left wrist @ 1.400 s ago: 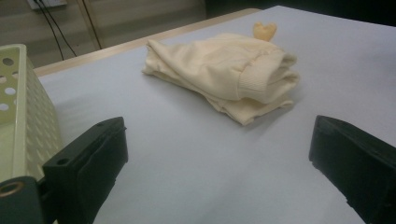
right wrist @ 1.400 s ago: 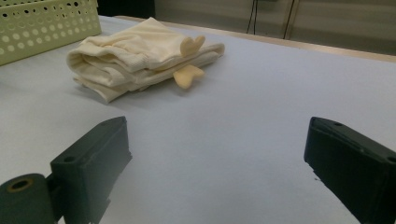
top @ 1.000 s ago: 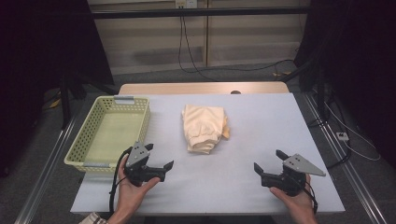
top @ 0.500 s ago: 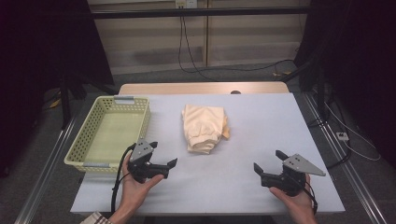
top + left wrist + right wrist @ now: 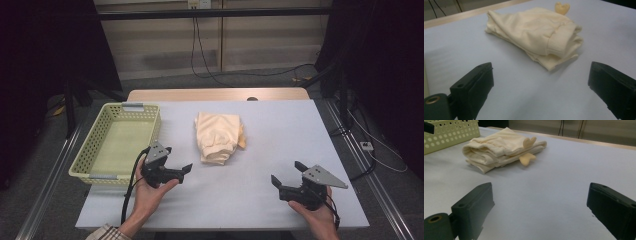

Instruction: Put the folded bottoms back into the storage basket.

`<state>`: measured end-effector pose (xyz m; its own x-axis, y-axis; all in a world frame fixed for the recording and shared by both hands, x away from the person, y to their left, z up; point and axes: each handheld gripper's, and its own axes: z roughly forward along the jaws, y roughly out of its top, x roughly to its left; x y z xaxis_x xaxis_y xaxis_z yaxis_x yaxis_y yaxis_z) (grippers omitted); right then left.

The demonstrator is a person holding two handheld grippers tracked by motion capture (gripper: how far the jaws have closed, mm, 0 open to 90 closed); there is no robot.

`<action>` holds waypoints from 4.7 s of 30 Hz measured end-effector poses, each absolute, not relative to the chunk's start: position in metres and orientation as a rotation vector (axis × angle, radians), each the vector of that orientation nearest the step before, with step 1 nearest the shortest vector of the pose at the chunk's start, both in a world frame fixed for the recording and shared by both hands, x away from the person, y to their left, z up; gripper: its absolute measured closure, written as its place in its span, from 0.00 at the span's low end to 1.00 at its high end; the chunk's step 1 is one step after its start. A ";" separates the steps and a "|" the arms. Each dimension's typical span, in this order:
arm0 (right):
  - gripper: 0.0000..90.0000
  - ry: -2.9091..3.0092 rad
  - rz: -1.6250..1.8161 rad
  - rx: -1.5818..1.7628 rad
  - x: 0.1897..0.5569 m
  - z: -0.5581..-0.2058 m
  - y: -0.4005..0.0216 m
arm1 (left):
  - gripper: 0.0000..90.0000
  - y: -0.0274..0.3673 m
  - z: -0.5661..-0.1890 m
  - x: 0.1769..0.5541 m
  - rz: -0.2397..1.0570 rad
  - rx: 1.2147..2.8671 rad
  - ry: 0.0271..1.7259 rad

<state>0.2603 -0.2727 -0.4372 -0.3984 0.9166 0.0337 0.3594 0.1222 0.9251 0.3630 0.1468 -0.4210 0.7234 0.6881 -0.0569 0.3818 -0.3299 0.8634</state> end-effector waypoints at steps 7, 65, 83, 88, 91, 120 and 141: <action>0.08 1.839 1.259 1.234 0.261 -0.437 -0.272 | 0.07 0.140 -0.421 0.371 0.387 1.966 0.830; 0.09 1.874 1.262 1.251 0.264 -0.439 -0.273 | 0.12 0.081 -0.412 0.477 0.201 1.997 1.059; 0.09 1.878 1.264 1.245 0.263 -0.439 -0.272 | 0.26 0.077 -0.431 0.500 0.212 1.986 1.107; 0.09 1.882 1.261 1.244 0.263 -0.440 -0.272 | 0.28 0.080 -0.441 0.507 0.205 2.011 1.161; 0.09 1.883 1.262 1.245 0.264 -0.440 -0.271 | 0.26 0.080 -0.450 0.510 0.148 2.031 1.192; 0.09 1.897 1.261 1.241 0.264 -0.440 -0.269 | 0.68 0.065 -0.455 0.514 -0.150 2.030 1.211; 0.09 1.883 1.260 1.243 0.263 -0.439 -0.271 | 0.83 0.070 -0.439 0.510 -0.115 1.959 1.173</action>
<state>0.2630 -0.2712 -0.4391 -0.4214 0.9056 0.0482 0.3899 0.1330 0.9112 0.5098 0.0695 -0.4392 0.5596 0.6903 -0.4585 0.7662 -0.2202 0.6037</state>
